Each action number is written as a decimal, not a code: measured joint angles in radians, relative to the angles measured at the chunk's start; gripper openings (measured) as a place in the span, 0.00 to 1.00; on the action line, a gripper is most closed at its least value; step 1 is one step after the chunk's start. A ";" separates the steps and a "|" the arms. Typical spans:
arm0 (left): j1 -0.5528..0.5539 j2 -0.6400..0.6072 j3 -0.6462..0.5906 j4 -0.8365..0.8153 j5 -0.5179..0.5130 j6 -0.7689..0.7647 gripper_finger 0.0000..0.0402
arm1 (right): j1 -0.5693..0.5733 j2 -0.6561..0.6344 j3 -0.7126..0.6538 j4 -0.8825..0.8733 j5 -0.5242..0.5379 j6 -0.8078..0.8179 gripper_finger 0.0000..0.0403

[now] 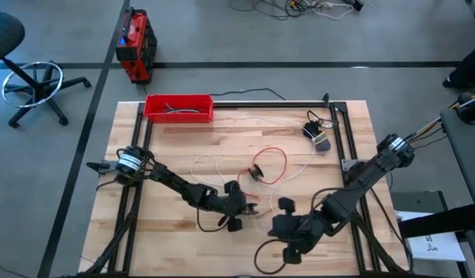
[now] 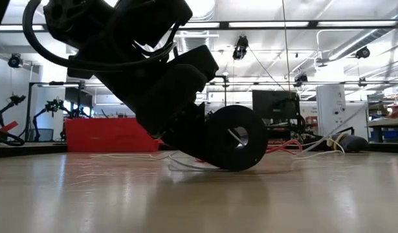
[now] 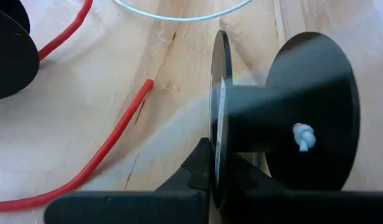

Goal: Coil cords
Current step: Coil the white wire onto the black spool

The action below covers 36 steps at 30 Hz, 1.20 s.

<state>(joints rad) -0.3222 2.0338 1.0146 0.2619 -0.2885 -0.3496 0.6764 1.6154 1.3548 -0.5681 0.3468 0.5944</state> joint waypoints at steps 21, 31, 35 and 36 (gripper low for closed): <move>-0.003 -0.085 -0.001 -0.201 0.025 0.129 0.07 | -0.121 0.136 -0.002 0.023 0.039 -0.074 0.00; -0.007 -0.238 -0.001 -0.548 0.074 0.115 0.34 | -0.121 0.127 -0.001 0.025 0.047 -0.072 0.00; -0.032 -0.328 -0.024 -0.450 0.072 0.107 0.43 | -0.130 0.127 -0.001 0.027 0.068 -0.062 0.00; -0.043 -0.345 -0.035 -0.382 0.072 0.120 0.45 | -0.132 0.127 -0.001 0.027 0.074 -0.058 0.00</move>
<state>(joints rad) -0.3651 1.6892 0.9797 -0.1206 -0.2161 -0.2292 0.5448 1.7428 1.3540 -0.5411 0.4210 0.5364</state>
